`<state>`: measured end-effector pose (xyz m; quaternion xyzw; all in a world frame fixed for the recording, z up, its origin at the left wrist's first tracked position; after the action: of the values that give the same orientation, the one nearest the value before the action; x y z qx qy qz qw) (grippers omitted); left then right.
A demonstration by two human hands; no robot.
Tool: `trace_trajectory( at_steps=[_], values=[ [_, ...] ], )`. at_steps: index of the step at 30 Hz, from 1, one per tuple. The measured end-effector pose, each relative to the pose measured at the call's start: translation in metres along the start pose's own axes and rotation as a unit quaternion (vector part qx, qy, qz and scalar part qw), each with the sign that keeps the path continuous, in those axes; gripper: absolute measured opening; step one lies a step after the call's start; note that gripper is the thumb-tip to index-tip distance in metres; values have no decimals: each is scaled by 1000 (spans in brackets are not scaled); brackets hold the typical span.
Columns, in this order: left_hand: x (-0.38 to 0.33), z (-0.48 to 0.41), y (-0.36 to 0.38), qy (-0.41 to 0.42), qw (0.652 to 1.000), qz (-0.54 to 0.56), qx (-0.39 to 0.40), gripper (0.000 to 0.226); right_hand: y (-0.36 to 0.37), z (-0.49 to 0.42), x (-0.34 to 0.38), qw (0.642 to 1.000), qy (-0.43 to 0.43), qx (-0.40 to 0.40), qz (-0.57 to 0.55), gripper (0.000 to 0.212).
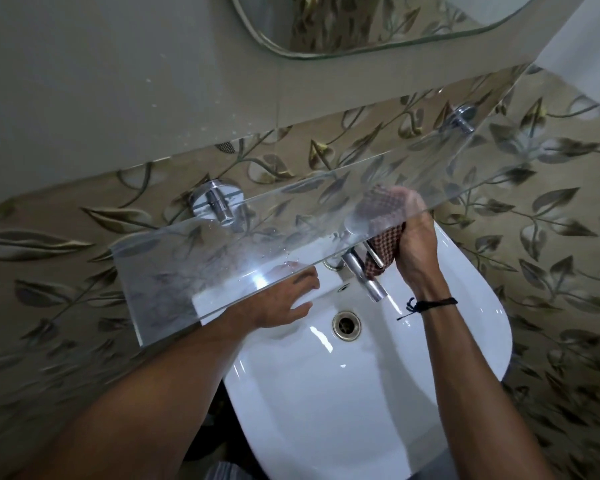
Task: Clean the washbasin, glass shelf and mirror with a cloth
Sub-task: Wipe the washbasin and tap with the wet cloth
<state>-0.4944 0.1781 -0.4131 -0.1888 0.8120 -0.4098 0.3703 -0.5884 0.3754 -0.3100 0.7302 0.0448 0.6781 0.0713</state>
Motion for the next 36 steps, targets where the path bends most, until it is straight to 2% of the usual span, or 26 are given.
trace_trajectory(
  at_steps=[1, 3, 6, 8, 10, 11, 12, 13, 14, 17, 18, 20, 22, 24, 27, 28, 31, 33, 36],
  values=[
    [-1, -1, -1, 5, 1000, -5, -4, 28, 10, -1, 1, 998, -10, 50, 37, 35],
    [-1, -1, -2, 11, 1000, -14, -10, 29, 31, -2, -6, 973, -25, 122, 195, 35],
    [0, 0, -1, 5, 1000, -8, -1, 29, 58, -5, -12, 894, -88, 140, 416, 46],
    [0, 0, 0, 0, 1000, -4, 7, 29, 67, -1, -11, 818, -166, 123, 537, 46],
    [0, 0, 0, -3, 1000, 1, 16, 30, 75, 14, -6, 688, -286, 102, 659, 31],
    [0, 0, 0, -6, 1000, 7, 20, 30, 79, 21, -8, 632, -310, 108, 702, 27],
    [0, -1, 1, -12, 1000, 14, 24, 30, 81, 26, -9, 607, -278, 118, 735, 24],
    [1, 0, 1, -15, 999, 18, 27, 30, 81, 29, -11, 597, -242, 120, 755, 26],
    [1, 0, 1, -20, 999, 22, 32, 29, 80, 29, -11, 605, -212, 123, 758, 33],
    [5, 2, 5, -31, 998, 33, 43, 30, 73, 30, -9, 586, -253, 156, 753, 37],
    [7, 2, 7, -31, 998, 32, 45, 31, 69, 33, -5, 591, -259, 175, 743, 43],
    [6, 1, 10, -22, 998, 26, 46, 31, 55, 37, -1, 618, -261, 205, 713, 59],
    [8, 2, 9, -28, 999, 13, 42, 33, 47, 38, -1, 642, -266, 210, 687, 56],
    [11, 3, 11, -40, 998, 8, 45, 36, 43, 46, 3, 649, -307, 189, 670, 55],
    [15, 6, 17, -61, 996, 19, 62, 38, 25, 77, 13, 636, -411, 155, 634, 40],
    [16, 6, 18, -65, 995, 19, 67, 38, 14, 86, 15, 639, -422, 148, 626, 40],
    [12, 3, 13, -58, 997, 11, 57, 36, -13, 97, 20, 673, -402, 126, 608, 51],
    [7, 2, 8, -44, 998, 10, 47, 34, -13, 98, 38, 700, -405, 96, 580, 44],
    [3, 0, 4, -22, 999, -4, 32, 30, 3, 78, 58, 715, -394, 68, 573, 49]
  ],
)
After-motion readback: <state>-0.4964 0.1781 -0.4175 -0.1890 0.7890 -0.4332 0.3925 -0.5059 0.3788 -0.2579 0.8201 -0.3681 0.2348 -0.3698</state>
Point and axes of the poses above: each hand's wrist, its own z-axis away from the middle knuckle, its own y-axis out of the palm, x = y × z, the point moved 6 cm from there along -z, towards the middle knuckle, and after that the axes turned 5 degrees about -x, right-handed, at the moved point
